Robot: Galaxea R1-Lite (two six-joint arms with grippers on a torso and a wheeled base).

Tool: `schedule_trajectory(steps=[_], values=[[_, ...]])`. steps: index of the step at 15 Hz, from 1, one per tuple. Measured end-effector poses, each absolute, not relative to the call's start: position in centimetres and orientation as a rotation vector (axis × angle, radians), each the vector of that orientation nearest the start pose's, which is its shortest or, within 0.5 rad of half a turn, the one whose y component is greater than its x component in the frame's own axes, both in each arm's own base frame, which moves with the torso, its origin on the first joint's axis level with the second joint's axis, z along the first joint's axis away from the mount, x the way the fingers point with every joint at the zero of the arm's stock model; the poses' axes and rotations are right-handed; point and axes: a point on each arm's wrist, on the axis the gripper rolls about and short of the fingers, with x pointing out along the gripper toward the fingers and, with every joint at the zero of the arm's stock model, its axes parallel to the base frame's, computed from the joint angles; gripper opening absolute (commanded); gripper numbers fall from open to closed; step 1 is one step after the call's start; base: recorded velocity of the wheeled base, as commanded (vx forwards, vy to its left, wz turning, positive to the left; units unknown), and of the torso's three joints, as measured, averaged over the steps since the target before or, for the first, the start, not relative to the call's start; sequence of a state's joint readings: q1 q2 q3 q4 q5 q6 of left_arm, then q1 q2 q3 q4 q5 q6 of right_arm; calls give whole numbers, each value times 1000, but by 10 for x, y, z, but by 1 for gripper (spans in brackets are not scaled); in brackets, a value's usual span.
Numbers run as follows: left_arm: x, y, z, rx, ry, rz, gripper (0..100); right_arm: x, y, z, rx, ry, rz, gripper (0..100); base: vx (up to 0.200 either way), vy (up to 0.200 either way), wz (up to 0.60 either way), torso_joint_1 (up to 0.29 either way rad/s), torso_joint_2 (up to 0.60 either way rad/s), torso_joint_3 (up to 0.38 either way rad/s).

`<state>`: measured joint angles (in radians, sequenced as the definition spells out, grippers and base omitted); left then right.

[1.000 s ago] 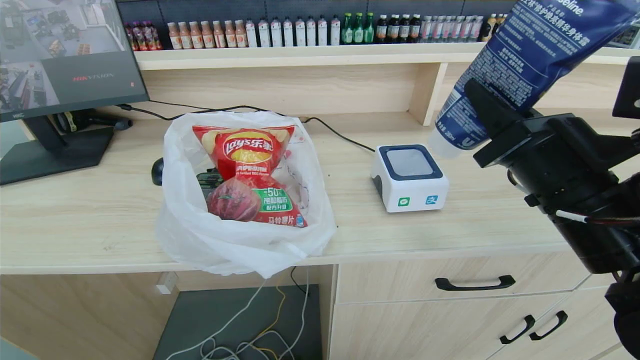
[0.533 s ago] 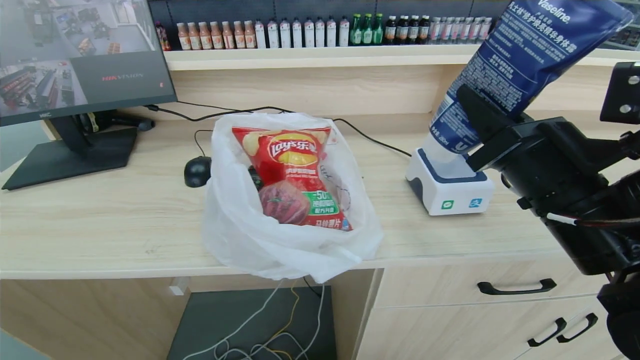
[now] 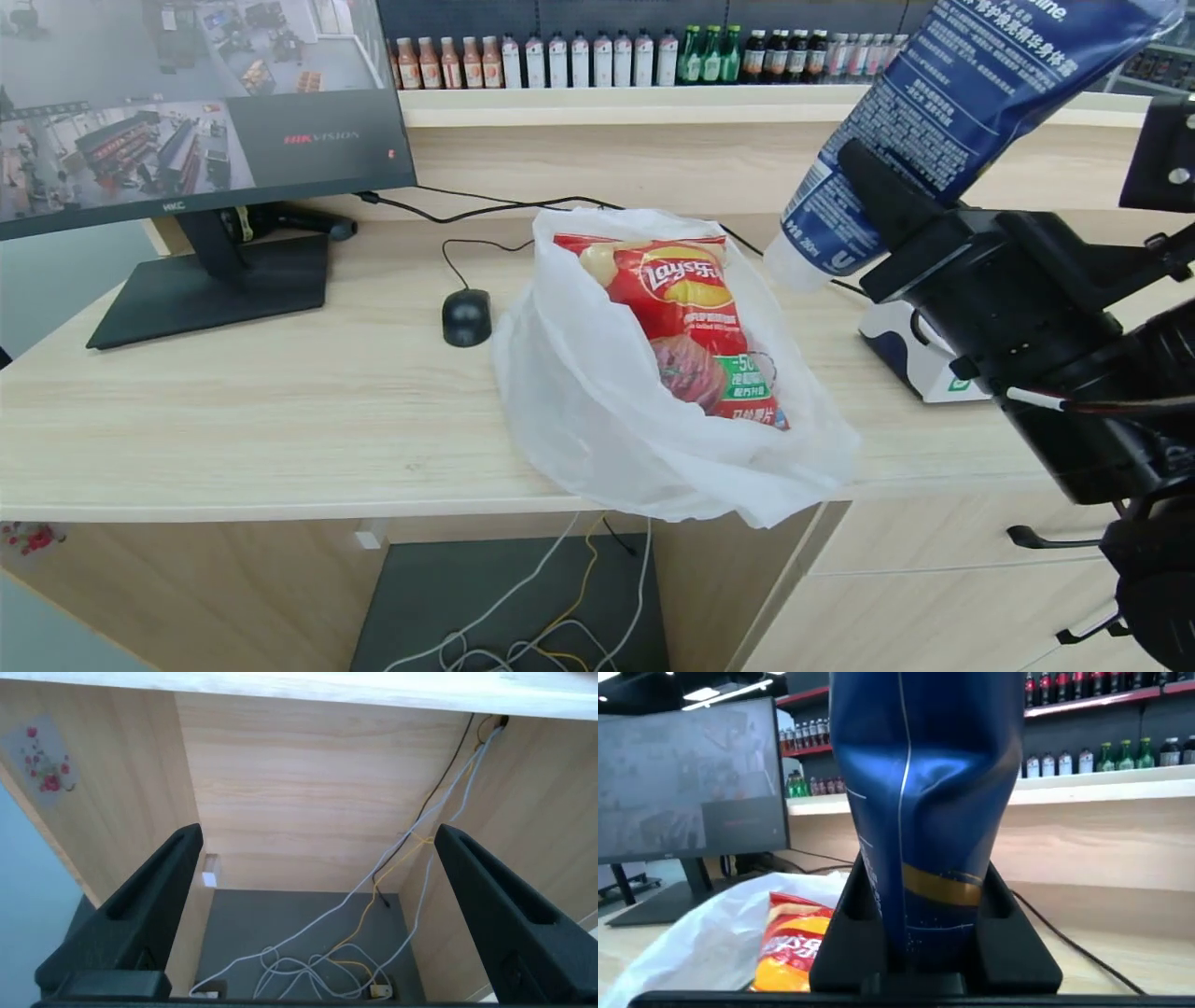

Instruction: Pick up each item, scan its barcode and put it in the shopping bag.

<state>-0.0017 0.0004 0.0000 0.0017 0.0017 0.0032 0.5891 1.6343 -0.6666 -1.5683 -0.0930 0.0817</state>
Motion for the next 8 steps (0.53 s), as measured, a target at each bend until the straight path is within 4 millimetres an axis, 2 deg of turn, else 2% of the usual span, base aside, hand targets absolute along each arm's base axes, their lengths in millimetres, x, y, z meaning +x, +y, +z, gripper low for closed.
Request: schedule_trajectory(steps=[3,6,8], values=[[-23,0,75,3,1,1,100,215,150,262,342,-562,552,0,0,0,0,0,0,0],[-23,0,75,3,2,1,100,203,177,263,441,-454,686,0,0,0,0,0,0,0],[-23,0,75,3,2,0,100,202,188,264,540,-358,733,0,0,0,0,0,0,0]])
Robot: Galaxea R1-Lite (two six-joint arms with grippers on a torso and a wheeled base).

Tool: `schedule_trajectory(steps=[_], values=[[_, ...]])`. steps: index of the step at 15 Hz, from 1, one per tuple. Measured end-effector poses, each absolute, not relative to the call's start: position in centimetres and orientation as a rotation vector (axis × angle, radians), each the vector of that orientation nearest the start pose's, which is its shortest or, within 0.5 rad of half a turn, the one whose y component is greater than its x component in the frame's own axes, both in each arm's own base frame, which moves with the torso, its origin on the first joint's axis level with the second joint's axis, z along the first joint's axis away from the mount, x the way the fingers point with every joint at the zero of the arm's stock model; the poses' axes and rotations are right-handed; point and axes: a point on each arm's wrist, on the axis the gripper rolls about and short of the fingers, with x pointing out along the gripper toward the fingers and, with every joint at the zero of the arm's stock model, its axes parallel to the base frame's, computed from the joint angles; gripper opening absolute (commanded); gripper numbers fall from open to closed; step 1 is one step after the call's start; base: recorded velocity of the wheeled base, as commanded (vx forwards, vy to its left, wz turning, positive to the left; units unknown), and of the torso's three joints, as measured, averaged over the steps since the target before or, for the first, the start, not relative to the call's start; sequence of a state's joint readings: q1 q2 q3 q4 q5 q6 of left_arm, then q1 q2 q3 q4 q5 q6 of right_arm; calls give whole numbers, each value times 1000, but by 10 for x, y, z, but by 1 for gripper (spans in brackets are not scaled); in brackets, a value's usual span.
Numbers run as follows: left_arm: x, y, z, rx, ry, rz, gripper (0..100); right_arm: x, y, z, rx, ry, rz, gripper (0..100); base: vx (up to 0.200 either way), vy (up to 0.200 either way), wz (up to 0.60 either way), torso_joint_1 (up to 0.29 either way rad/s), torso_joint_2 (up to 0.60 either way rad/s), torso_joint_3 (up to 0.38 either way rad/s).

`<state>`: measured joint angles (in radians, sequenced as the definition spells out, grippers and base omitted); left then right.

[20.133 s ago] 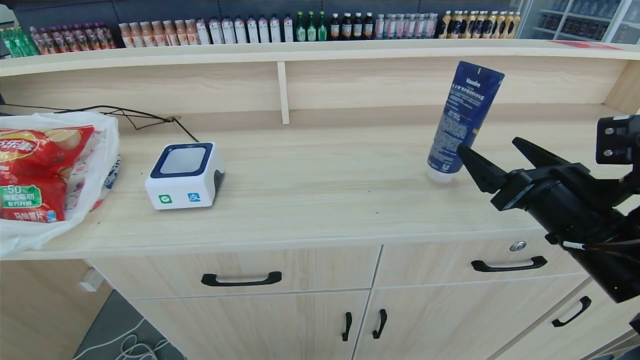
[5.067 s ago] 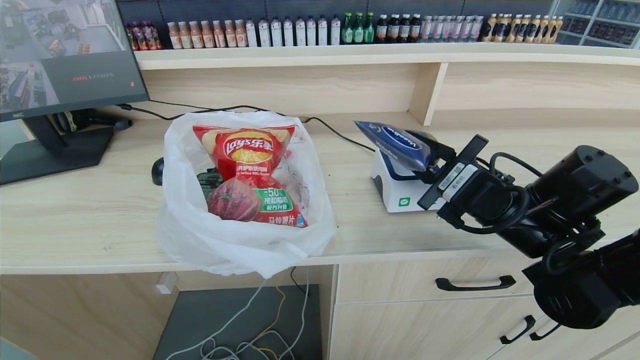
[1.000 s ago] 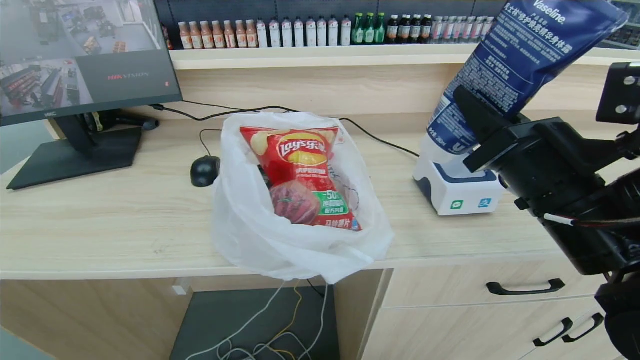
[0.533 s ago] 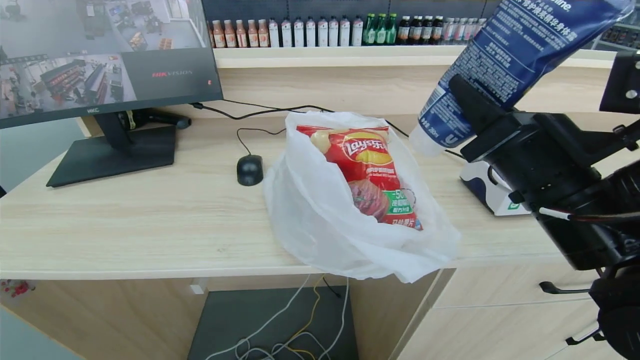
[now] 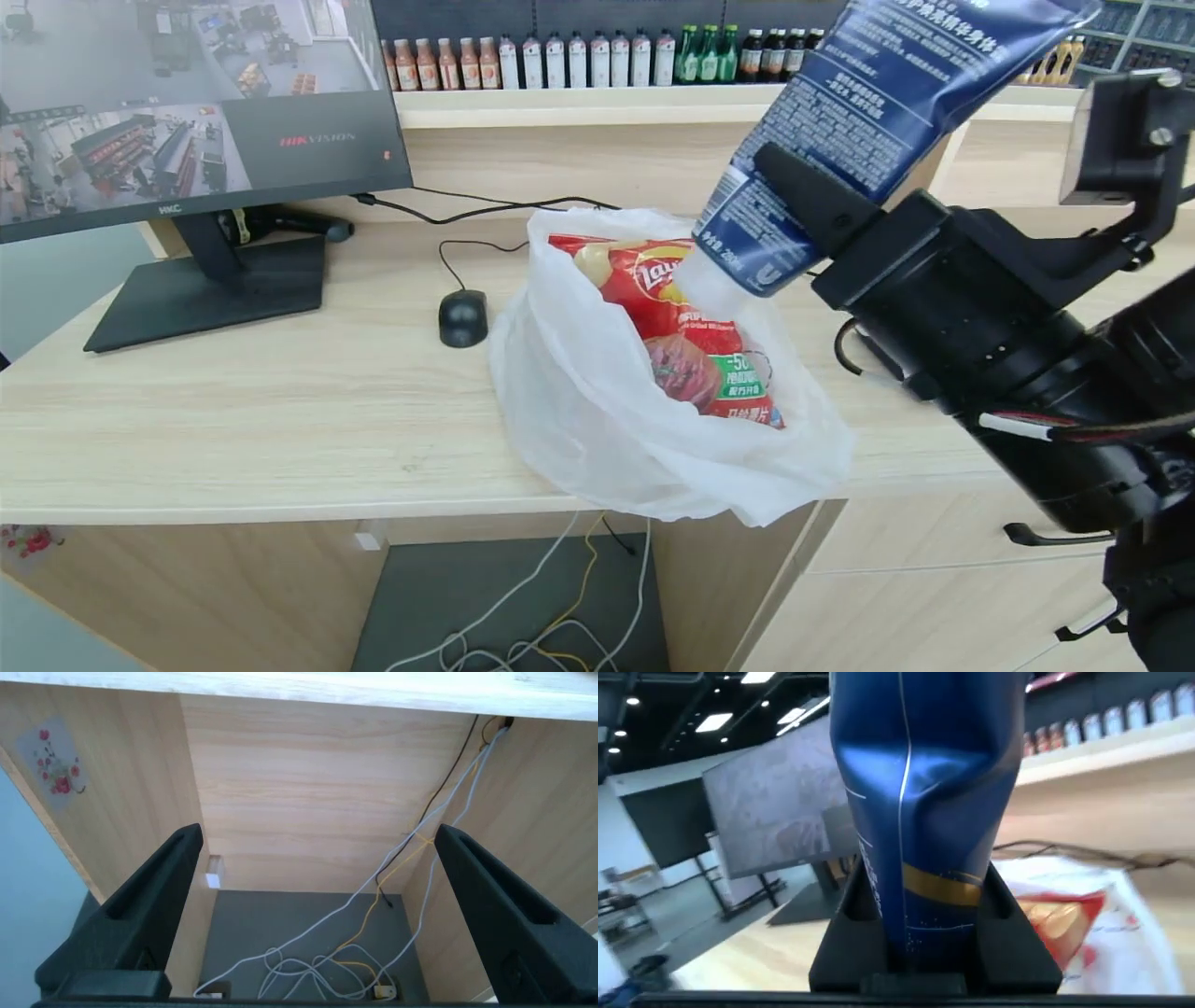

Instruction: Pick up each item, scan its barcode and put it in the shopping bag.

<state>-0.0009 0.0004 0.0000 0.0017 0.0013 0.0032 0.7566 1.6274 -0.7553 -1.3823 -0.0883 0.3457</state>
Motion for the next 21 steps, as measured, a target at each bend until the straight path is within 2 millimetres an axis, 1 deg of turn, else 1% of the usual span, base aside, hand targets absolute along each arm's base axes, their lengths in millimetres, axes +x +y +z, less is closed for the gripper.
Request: schedule_trajectory(steps=[3,6,10,13,14,16,18,21], values=[[-23,0,75,3,2,1,100,213,200,265,630,-282,753,0,0,0,0,0,0,0],[-23,0,75,3,2,-1,100,222,212,261,647,-251,760,0,0,0,0,0,0,0],[-23,0,75,3,2,0,100,237,230,248,651,-181,763,0,0,0,0,0,0,0],[-23,0,75,3,1,1,100,245,239,238,644,-153,761,0,0,0,0,0,0,0],[-23,0,75,3,2,1,100,247,242,236,640,-143,760,0,0,0,0,0,0,0],[-23,0,75,3,2,1,100,246,253,234,618,-82,767,0,0,0,0,0,0,0],[-23,0,75,3,2,0,100,248,259,234,616,-75,769,0,0,0,0,0,0,0],[-23,0,75,3,2,1,100,252,261,228,607,-64,742,0,0,0,0,0,0,0]])
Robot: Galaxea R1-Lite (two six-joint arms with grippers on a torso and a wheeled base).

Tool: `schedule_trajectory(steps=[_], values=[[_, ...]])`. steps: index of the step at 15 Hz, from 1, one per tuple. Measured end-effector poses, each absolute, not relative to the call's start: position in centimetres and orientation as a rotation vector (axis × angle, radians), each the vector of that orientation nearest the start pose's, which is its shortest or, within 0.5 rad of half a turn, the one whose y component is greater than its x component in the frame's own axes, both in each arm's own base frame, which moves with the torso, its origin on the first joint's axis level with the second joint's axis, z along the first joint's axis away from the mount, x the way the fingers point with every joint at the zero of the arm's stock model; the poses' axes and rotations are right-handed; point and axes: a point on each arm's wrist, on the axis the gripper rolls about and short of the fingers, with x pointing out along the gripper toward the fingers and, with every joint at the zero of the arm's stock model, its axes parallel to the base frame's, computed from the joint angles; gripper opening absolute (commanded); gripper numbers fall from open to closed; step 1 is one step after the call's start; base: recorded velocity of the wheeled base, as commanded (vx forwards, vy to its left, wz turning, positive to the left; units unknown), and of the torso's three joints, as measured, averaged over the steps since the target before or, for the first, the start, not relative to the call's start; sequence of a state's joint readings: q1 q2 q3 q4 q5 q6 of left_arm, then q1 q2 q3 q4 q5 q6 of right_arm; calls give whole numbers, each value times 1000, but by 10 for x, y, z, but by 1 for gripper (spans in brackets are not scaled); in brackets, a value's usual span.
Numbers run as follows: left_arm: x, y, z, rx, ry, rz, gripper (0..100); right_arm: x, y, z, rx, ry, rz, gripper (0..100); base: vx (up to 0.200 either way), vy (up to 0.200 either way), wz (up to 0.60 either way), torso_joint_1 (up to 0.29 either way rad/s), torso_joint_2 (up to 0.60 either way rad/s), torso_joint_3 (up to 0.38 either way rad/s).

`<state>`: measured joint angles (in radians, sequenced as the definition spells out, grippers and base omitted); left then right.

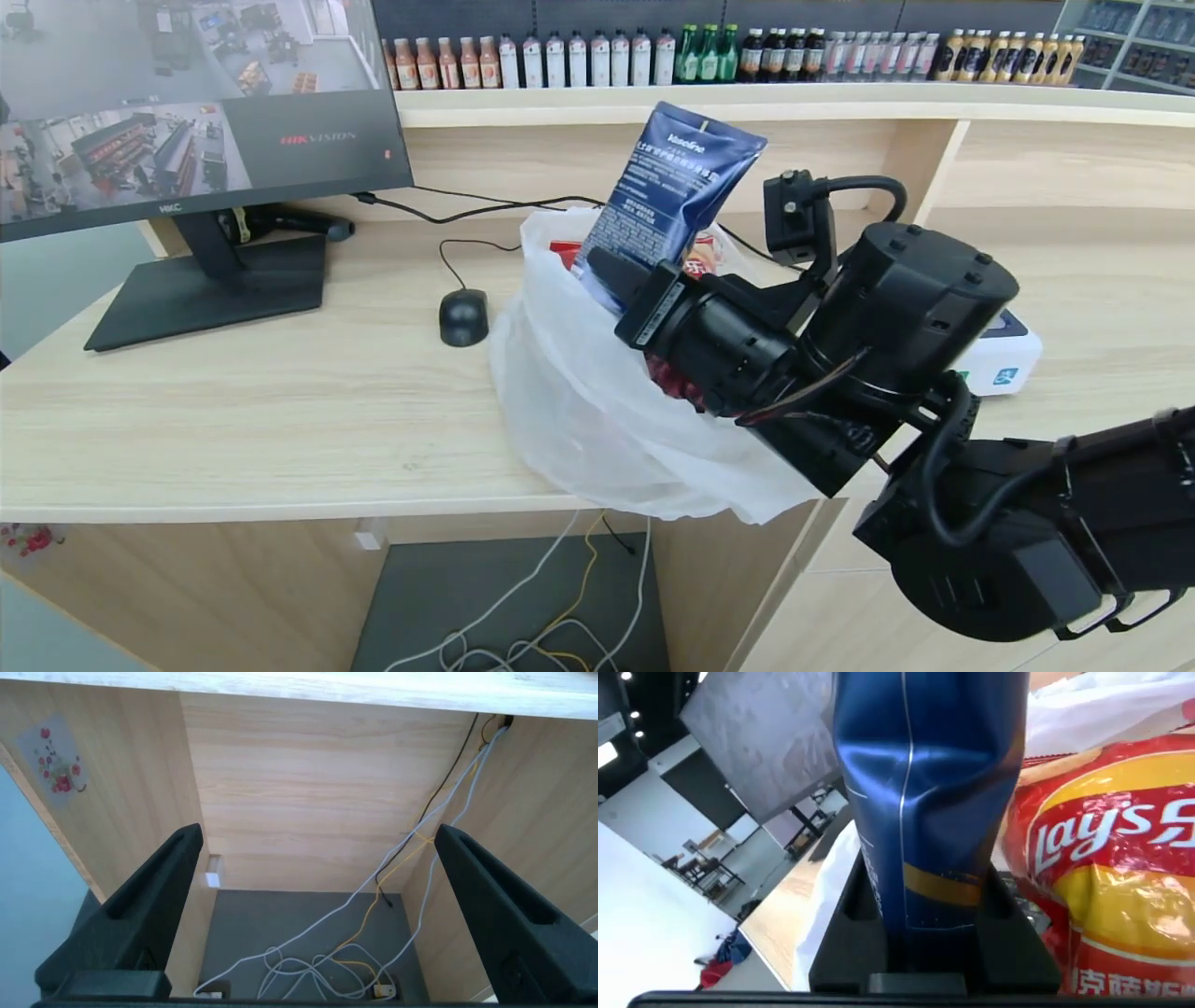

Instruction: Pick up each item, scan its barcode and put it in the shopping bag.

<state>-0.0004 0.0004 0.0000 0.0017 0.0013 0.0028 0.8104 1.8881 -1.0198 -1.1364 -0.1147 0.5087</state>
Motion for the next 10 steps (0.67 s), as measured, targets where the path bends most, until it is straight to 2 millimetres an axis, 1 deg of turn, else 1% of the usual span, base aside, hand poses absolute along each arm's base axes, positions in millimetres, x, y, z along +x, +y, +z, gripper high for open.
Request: schedule_trajectory(steps=[5,10], values=[[-23,0,75,3,2,1,100,251,259,209,567,-23,725,0,0,0,0,0,0,0],[-23,0,75,3,2,1,100,251,260,203,552,-5,720,0,0,0,0,0,0,0]])
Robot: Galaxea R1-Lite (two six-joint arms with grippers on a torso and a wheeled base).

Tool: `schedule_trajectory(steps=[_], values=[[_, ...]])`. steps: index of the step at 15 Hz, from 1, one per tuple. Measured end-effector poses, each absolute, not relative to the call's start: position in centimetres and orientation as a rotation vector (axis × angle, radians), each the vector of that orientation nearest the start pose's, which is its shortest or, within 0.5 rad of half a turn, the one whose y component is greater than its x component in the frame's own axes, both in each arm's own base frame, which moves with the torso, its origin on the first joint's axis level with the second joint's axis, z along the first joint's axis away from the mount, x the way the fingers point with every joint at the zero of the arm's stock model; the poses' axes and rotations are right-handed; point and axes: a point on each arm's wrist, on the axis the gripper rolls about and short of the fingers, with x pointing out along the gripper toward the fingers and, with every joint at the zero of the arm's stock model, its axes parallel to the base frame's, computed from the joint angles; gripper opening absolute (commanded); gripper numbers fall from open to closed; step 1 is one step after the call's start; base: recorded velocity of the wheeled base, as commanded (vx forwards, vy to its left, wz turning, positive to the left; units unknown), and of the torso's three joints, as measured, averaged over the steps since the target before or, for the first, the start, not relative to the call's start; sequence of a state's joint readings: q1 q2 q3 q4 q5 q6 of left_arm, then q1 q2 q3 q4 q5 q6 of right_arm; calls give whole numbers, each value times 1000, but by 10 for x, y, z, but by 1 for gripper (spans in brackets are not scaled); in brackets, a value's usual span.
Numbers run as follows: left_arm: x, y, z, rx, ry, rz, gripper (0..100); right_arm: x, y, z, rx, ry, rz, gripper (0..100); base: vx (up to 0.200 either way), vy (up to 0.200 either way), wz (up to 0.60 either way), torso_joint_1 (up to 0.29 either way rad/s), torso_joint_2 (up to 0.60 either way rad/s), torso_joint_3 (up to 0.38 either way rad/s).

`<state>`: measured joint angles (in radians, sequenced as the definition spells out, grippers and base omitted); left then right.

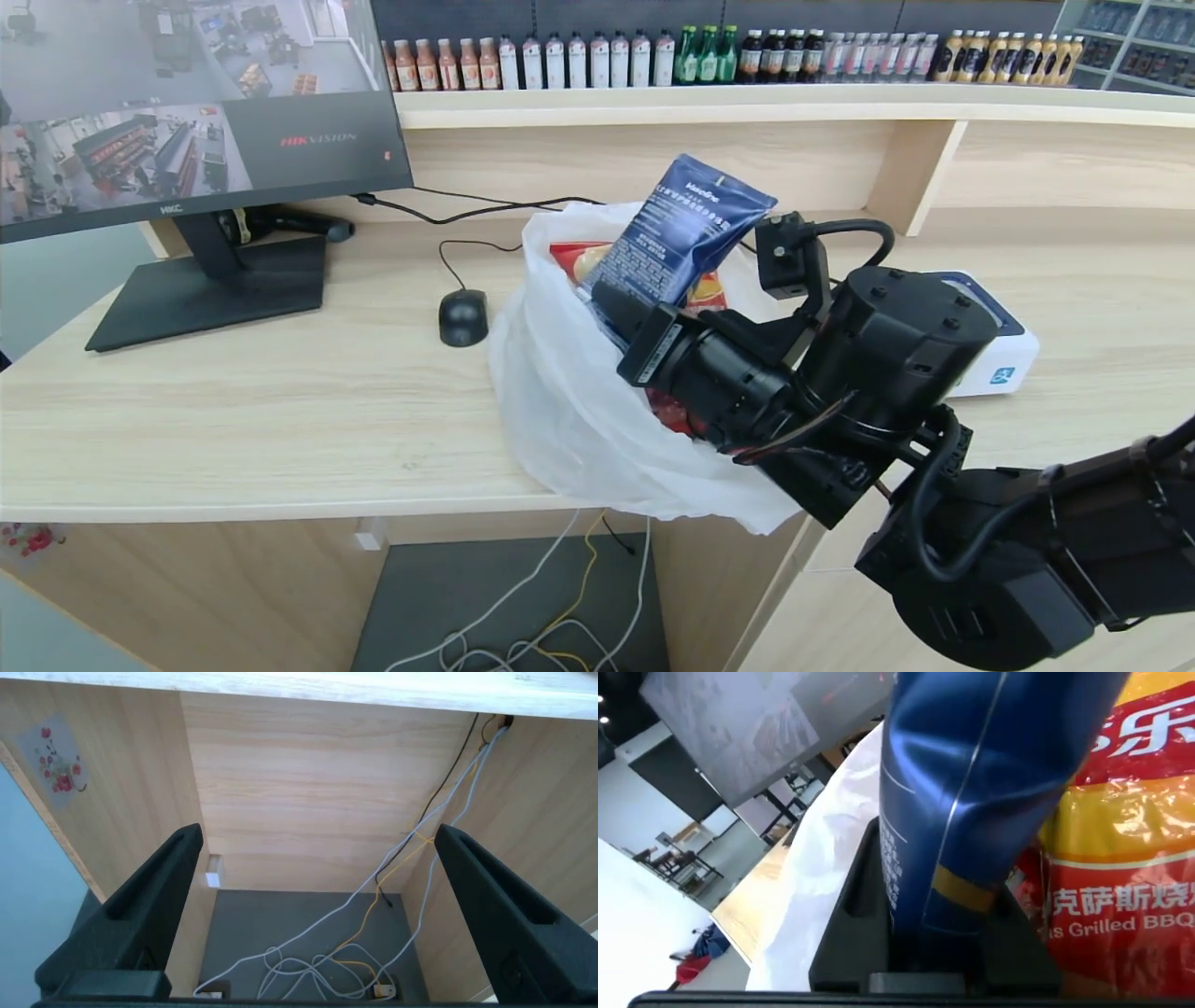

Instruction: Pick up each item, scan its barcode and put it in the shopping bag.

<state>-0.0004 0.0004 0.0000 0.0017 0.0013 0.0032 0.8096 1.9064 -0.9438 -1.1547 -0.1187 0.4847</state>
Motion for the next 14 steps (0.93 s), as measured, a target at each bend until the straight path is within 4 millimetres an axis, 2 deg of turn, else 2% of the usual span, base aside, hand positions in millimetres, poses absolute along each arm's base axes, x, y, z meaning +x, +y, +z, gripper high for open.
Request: schedule_trajectory(steps=[8,9,14], values=[[-23,0,75,3,2,1,100,253,262,200,552,3,723,0,0,0,0,0,0,0],[-23,0,75,3,2,1,100,253,262,197,546,16,723,100,0,0,0,0,0,0],[-23,0,75,3,2,0,100,256,260,198,569,-13,721,100,0,0,0,0,0,0]])
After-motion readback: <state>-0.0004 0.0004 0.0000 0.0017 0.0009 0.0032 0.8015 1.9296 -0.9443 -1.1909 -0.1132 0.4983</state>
